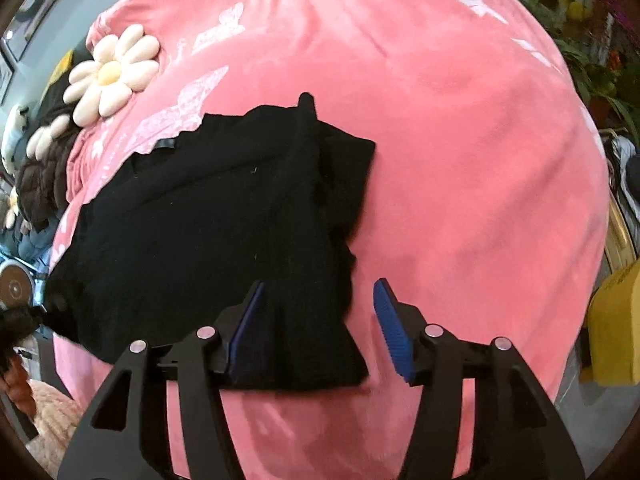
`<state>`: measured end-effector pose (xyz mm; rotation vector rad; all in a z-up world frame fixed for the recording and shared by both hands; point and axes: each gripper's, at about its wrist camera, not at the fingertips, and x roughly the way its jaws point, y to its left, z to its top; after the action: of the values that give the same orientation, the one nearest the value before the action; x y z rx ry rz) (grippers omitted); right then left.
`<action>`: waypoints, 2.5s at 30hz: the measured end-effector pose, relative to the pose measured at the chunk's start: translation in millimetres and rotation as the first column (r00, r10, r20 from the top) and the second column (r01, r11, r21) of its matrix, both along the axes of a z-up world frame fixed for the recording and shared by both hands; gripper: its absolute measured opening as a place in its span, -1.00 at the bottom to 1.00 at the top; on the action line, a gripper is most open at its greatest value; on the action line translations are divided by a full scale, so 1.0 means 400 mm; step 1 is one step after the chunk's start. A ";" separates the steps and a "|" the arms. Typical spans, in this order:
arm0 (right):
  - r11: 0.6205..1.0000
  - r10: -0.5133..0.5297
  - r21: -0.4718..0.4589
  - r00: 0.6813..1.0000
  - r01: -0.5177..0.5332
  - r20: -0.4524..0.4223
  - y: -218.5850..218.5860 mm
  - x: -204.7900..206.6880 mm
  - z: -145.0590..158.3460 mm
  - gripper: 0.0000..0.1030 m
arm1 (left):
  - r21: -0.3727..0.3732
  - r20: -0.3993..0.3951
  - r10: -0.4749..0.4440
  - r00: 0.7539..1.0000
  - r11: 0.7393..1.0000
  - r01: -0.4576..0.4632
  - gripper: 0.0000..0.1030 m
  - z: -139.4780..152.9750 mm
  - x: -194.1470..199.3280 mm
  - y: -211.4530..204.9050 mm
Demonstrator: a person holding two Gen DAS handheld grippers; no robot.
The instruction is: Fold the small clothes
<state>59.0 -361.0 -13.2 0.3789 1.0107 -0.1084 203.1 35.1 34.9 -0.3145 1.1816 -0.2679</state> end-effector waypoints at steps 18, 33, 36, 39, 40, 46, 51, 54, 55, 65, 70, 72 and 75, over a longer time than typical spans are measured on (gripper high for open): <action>0.978 -0.155 0.158 0.983 0.138 0.102 -0.126 -0.021 0.012 0.19 | 0.128 -0.052 -0.461 0.886 0.877 0.464 -0.27 -0.041 -0.195 -0.709; 0.981 0.052 0.180 0.992 -0.072 0.115 -0.022 -0.007 0.059 -0.84 | 0.187 -0.060 -0.307 0.950 0.931 0.313 0.08 -0.032 -0.252 -0.466; 0.988 0.030 0.155 0.999 -0.024 -0.037 -0.027 -0.012 -0.015 -0.82 | 0.196 -0.053 -0.299 0.953 0.932 0.304 0.20 -0.033 -0.249 -0.439; 0.997 0.005 0.082 0.994 0.004 -0.107 -0.021 -0.006 -0.042 -0.77 | 0.145 -0.079 -0.274 0.958 0.948 0.283 0.20 -0.046 -0.231 -0.406; 0.998 0.003 0.065 0.998 0.002 -0.064 -0.020 -0.007 -0.018 -0.76 | 0.116 -0.085 -0.263 0.961 0.955 0.272 0.20 -0.047 -0.224 -0.397; 0.997 -0.026 0.078 0.998 0.021 0.057 -0.070 0.025 0.056 0.09 | -0.056 -0.108 -0.150 0.983 0.988 0.145 0.27 -0.054 -0.109 -0.321; 0.997 -0.006 0.072 1.000 0.005 0.020 -0.129 0.143 0.029 0.12 | -0.107 -0.106 -0.125 0.987 0.988 0.113 0.27 -0.051 0.031 -0.337; 0.988 0.008 0.156 1.000 -0.006 -0.013 -0.141 0.202 -0.030 0.16 | -0.093 -0.102 -0.147 0.984 0.986 0.138 0.31 -0.081 0.109 -0.377; 0.979 0.031 0.200 0.999 -0.029 -0.008 -0.139 0.214 -0.045 -0.06 | -0.091 -0.094 -0.159 0.983 0.984 0.151 0.23 -0.101 0.137 -0.390; 0.983 -0.003 0.183 0.999 -0.003 0.033 -0.137 0.181 -0.035 -0.43 | -0.189 -0.048 -0.141 0.989 0.973 0.130 0.07 -0.135 0.172 -0.332; 0.981 -0.008 0.196 1.000 0.002 0.026 -0.110 0.115 -0.026 0.28 | -0.299 -0.112 -0.137 0.984 0.949 0.098 0.45 -0.126 0.031 -0.257; 0.976 -0.004 0.216 1.000 0.008 -0.019 -0.100 0.128 -0.057 0.29 | -0.314 -0.176 -0.147 0.973 0.945 0.086 0.46 -0.157 -0.010 -0.275; 0.956 0.016 0.294 0.999 -0.001 -0.046 -0.089 0.159 -0.100 0.29 | -0.368 -0.225 -0.140 0.964 0.929 0.049 0.45 -0.210 -0.077 -0.279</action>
<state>122.6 -396.5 -53.2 0.6457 1.0787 0.0422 172.3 -76.5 -49.2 -0.6268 1.3970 -0.5465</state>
